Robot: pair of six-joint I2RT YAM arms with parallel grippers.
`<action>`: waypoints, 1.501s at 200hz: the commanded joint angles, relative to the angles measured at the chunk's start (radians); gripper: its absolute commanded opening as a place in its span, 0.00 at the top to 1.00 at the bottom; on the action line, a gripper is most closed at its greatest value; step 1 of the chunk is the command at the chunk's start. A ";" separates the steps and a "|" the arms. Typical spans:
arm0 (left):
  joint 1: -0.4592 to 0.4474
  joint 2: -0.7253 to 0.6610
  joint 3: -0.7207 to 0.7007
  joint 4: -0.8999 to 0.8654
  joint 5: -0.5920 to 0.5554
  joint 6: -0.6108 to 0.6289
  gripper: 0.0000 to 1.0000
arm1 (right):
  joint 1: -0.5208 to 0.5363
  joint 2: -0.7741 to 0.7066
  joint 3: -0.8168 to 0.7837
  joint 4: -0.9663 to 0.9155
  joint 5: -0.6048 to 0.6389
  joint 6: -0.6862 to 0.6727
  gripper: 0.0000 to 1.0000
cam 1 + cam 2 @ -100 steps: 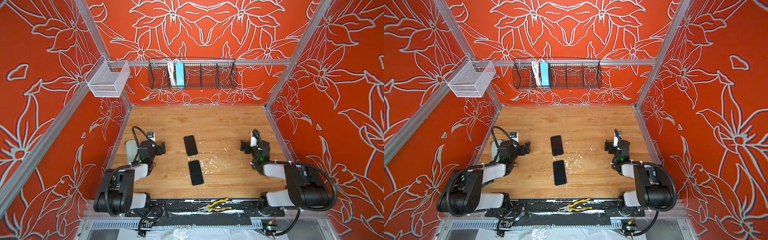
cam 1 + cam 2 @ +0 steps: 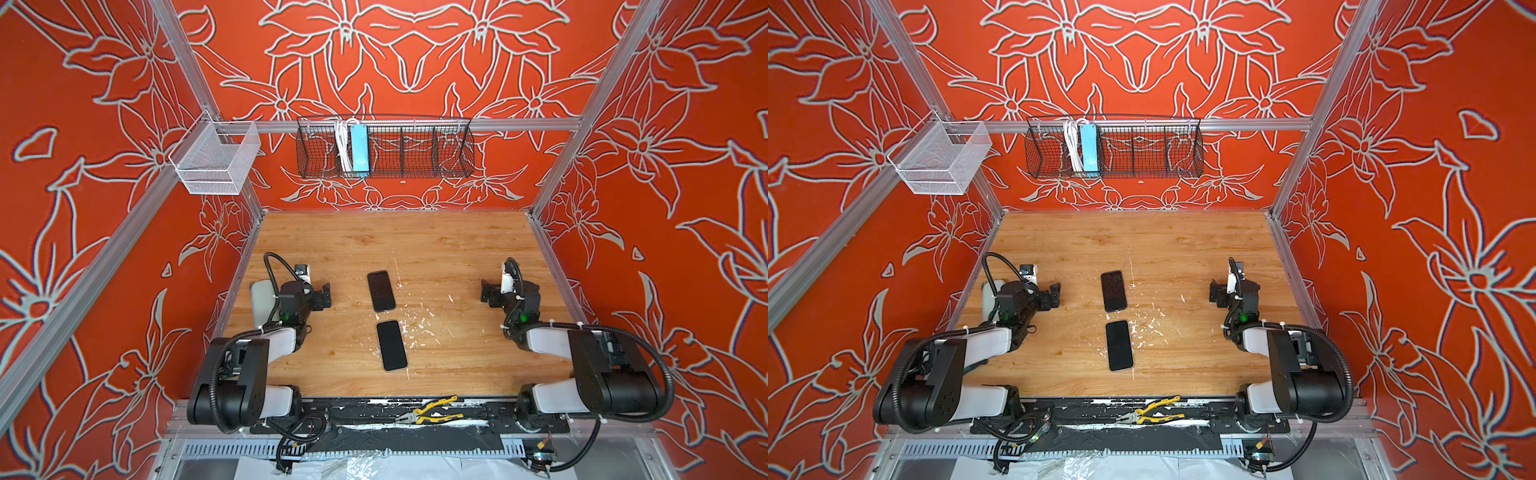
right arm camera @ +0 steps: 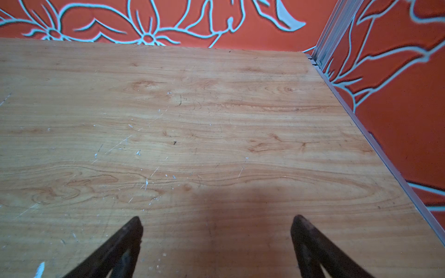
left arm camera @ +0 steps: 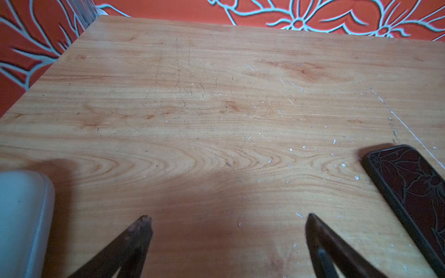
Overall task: Take the phone out of the phone case
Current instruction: Pick up the phone from the center of the table.
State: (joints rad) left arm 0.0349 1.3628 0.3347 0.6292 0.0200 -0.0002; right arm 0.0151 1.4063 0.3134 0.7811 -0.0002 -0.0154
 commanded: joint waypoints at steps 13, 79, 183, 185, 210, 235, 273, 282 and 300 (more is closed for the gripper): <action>0.006 0.005 0.021 0.006 -0.005 -0.003 0.03 | 0.002 0.006 0.019 -0.007 -0.004 -0.006 0.02; 0.006 0.006 0.020 0.006 -0.005 -0.004 0.03 | 0.003 0.006 0.019 -0.006 -0.003 -0.008 0.03; 0.005 -0.081 0.077 -0.144 -0.101 -0.047 0.03 | 0.002 0.002 0.015 -0.002 -0.005 -0.007 0.02; 0.005 -0.088 0.080 -0.154 -0.106 -0.050 0.03 | 0.002 0.000 0.014 -0.001 -0.006 -0.008 0.02; 0.006 -0.196 0.117 -0.296 -0.181 -0.105 0.03 | 0.002 -0.063 -0.003 -0.005 -0.002 -0.003 0.02; 0.005 -0.293 0.185 -0.432 -0.258 -0.246 0.03 | 0.002 -0.239 0.097 -0.343 -0.006 0.034 0.02; 0.005 -0.367 0.353 -0.621 -0.206 -0.348 0.03 | 0.002 -0.378 0.219 -0.567 0.000 0.204 0.02; 0.005 -0.368 0.395 -0.638 -0.138 -0.338 0.03 | 0.001 -0.378 0.280 -0.656 -0.029 0.215 0.02; 0.005 -0.406 0.492 -0.699 -0.039 -0.353 0.03 | 0.002 -0.368 0.353 -0.722 -0.044 0.285 0.03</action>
State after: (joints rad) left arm 0.0349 1.0012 0.7174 0.0612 -0.1455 -0.2932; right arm 0.0151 1.0340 0.5854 0.2646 -0.0151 0.1383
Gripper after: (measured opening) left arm 0.972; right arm 0.976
